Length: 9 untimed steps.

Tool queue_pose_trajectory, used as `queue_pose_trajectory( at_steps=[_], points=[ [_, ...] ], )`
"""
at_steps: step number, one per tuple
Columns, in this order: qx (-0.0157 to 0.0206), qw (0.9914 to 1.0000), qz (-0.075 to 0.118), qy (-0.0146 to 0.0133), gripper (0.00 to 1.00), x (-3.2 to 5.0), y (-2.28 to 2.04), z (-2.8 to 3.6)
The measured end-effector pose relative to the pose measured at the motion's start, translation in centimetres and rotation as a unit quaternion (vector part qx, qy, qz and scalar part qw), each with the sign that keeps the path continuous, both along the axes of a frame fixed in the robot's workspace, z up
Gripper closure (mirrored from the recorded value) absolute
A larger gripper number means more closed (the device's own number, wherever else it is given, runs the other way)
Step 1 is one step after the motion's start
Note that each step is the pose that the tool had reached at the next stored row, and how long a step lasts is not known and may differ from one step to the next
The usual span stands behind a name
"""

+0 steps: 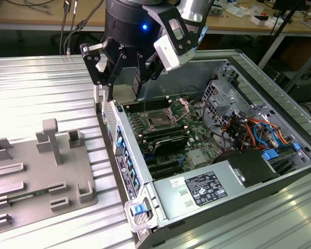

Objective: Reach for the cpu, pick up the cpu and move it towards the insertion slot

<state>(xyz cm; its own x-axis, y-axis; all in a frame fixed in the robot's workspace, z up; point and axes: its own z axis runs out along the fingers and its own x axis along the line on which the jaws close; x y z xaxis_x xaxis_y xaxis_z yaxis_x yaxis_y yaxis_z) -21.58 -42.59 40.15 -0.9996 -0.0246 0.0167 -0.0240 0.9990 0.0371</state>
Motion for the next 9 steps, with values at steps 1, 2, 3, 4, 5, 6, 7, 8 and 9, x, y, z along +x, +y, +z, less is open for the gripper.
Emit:
queue_pose_trajectory(
  at_steps=[1,2,3,4,5,6,7,8,9],
  points=[
    [0.0000,1.00000,0.000,0.0000,0.45,0.11,0.00,0.00],
    [0.0000,1.00000,0.000,0.0000,0.45,0.20,0.00,-0.01],
    [0.0000,1.00000,0.000,0.0000,0.45,0.31,0.00,-0.02],
    [0.0000,1.00000,0.000,0.0000,0.45,0.38,0.00,-0.02],
    [0.0000,1.00000,0.000,0.0000,0.45,0.49,0.00,-0.02],
    [0.0000,1.00000,0.000,0.0000,0.45,0.57,0.00,-0.03],
    [0.0000,1.00000,0.000,0.0000,0.45,0.70,0.00,-0.04],
    [0.0000,1.00000,0.000,0.0000,0.45,0.78,0.00,-0.04],
    [0.0000,1.00000,0.000,0.0000,0.45,0.86,0.00,-0.04]
  ],
)
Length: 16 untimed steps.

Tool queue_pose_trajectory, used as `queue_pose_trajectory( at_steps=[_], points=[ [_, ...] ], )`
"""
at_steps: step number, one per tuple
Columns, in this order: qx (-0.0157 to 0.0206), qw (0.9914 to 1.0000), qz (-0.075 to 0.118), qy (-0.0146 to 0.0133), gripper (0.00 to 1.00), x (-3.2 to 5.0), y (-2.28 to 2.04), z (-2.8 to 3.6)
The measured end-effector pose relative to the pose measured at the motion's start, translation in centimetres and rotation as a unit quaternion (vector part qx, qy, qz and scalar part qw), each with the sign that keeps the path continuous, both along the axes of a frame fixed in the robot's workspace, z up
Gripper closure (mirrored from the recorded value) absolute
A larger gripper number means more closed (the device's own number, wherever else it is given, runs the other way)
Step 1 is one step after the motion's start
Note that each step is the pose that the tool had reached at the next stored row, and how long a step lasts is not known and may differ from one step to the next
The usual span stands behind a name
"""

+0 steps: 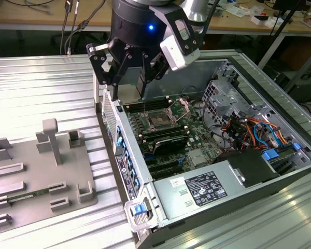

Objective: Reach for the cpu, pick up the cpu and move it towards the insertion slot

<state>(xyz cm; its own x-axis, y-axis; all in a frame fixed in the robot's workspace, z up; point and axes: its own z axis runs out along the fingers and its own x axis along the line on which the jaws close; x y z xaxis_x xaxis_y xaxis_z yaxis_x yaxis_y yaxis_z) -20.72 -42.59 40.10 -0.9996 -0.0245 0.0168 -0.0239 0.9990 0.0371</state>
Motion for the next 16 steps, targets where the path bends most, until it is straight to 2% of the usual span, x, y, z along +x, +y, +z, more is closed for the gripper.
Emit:
queue_pose_trajectory(
  at_steps=[7,9,10,16],
  points=[
    [0.0000,1.00000,0.000,0.0000,0.45,0.78,0.00,-0.02],
    [0.0000,1.00000,0.000,0.0000,0.45,1.13,0.00,-0.03],
    [0.0000,1.00000,0.000,0.0000,0.45,1.71,0.00,-0.05],
    [0.0000,1.00000,0.000,0.0000,0.45,2.57,0.00,-0.08]
  ],
)
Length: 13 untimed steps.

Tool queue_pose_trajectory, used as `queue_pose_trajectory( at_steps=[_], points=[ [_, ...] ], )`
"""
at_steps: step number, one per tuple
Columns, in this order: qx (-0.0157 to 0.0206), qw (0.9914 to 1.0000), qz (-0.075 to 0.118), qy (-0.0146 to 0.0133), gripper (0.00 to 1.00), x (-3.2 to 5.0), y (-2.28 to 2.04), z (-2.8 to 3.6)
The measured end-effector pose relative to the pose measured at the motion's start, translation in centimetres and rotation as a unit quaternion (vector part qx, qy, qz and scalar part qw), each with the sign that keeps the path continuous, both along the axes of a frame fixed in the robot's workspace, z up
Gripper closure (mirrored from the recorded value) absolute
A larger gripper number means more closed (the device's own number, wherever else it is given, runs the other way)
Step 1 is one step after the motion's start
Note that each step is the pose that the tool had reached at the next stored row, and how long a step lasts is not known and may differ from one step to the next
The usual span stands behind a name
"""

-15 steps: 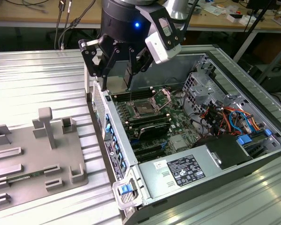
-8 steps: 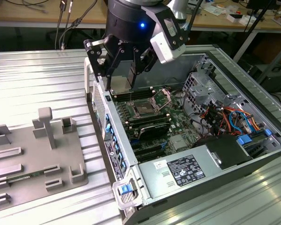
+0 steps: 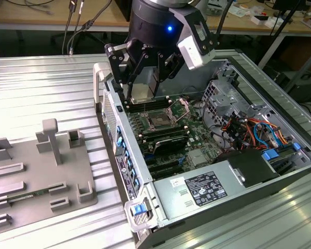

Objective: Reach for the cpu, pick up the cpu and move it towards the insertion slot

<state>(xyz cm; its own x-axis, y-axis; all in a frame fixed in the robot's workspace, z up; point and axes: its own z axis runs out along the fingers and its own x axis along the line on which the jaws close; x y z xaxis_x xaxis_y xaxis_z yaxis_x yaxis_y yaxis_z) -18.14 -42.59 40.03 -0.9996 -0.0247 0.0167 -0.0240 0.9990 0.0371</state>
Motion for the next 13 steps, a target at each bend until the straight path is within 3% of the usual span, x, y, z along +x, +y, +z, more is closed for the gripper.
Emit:
queue_pose_trajectory(
  at_steps=[13],
  points=[
    [0.0000,1.00000,0.000,0.0000,0.45,2.15,0.02,-0.04]
  ],
)
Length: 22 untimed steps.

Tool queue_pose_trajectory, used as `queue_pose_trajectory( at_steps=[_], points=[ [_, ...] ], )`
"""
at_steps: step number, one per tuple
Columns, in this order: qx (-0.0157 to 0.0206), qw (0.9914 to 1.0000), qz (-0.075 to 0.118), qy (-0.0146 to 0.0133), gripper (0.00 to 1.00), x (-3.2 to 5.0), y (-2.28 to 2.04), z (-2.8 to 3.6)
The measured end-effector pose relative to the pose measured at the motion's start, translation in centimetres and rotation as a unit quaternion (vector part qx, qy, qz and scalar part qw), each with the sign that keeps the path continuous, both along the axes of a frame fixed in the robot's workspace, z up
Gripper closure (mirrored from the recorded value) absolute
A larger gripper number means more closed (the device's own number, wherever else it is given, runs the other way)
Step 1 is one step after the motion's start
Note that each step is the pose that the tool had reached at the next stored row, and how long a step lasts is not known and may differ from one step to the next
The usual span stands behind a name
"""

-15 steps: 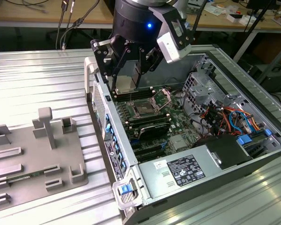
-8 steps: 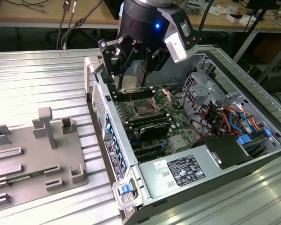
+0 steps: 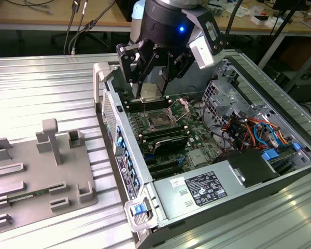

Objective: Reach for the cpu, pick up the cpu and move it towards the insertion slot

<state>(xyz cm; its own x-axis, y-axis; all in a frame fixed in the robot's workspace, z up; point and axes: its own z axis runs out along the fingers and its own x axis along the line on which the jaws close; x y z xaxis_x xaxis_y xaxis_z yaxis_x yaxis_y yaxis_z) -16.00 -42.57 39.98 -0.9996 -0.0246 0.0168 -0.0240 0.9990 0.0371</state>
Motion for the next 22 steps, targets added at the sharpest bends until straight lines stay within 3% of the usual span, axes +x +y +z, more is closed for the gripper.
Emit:
queue_pose_trajectory(
  at_steps=[16,22],
  points=[
    [0.0000,1.00000,0.000,0.0000,0.45,2.37,0.46,-0.06],
    [0.0000,1.00000,0.000,0.0000,0.45,2.54,0.46,-0.06]
  ],
)
